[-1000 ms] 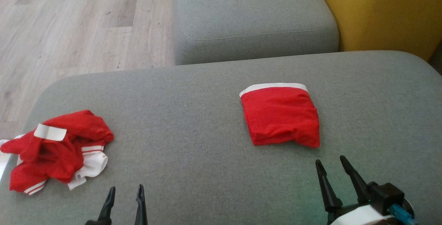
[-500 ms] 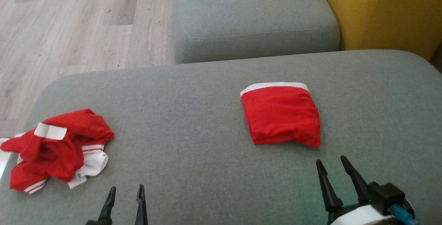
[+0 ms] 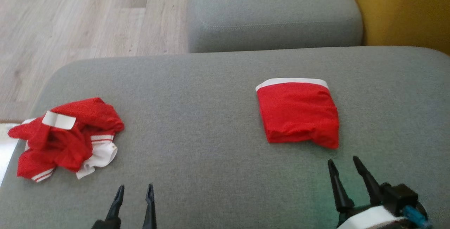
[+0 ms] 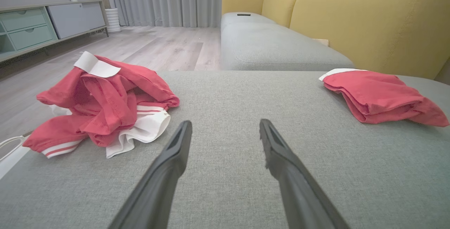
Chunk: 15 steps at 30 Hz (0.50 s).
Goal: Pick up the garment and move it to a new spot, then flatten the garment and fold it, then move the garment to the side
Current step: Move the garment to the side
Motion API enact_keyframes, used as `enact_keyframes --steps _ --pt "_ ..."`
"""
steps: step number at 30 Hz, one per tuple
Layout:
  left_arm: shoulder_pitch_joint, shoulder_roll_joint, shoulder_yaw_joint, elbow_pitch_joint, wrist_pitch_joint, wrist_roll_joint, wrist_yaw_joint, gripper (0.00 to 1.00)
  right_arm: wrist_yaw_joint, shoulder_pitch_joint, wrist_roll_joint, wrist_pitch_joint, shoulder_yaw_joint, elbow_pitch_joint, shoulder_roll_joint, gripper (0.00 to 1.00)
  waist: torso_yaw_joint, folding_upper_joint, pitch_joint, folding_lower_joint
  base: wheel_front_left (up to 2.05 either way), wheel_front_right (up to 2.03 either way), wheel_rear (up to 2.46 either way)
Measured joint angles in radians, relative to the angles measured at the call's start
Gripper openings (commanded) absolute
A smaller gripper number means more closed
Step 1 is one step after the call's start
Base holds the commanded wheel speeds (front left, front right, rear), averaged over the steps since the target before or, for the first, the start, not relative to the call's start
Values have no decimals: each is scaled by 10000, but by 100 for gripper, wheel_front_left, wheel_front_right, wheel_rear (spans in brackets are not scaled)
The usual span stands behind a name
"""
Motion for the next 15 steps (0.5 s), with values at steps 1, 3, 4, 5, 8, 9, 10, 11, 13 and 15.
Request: enact_keyframes --steps 1,3,4,5,8,9,10,11,13,15 --pt "-56 0 -50 0 0 8 0 100 0 -47 0 0 -46 50 -13 100 46 0 58 0 0 0 0" --pt "-216 -2 -105 -2 0 10 -6 100 0 -245 31 0 -98 201 -94 100 149 0 160 0 0 0 0" --pt "-291 0 -119 -2 0 23 -13 100 0 -407 104 0 -130 295 -134 100 208 0 208 0 0 0 0" --pt "-363 0 -136 -2 0 59 -33 100 0 -573 161 0 -173 389 -161 100 267 0 256 0 0 0 0" --pt "-515 0 -211 0 0 79 -86 100 0 -1148 449 0 -347 704 -253 100 439 0 437 0 0 0 0" --pt "-577 0 -245 0 0 79 -88 100 0 -1360 566 0 -374 874 -337 100 489 0 510 0 0 0 0" --pt "-635 0 -288 -2 0 79 -86 100 0 -1574 702 0 -382 1099 -430 100 533 0 585 0 0 0 0" --pt "-698 0 -353 -2 0 79 -86 100 0 -1791 803 0 -337 1329 -539 100 572 0 666 0 0 0 0" --pt "-851 0 -435 -25 0 82 -71 100 0 -2267 1066 63 -105 1852 -819 100 640 0 841 0 0 0 0" --pt "-1019 -2 -529 -46 0 148 -38 100 0 -2836 1404 395 56 2303 -1066 100 681 0 1058 0 0 0 0"
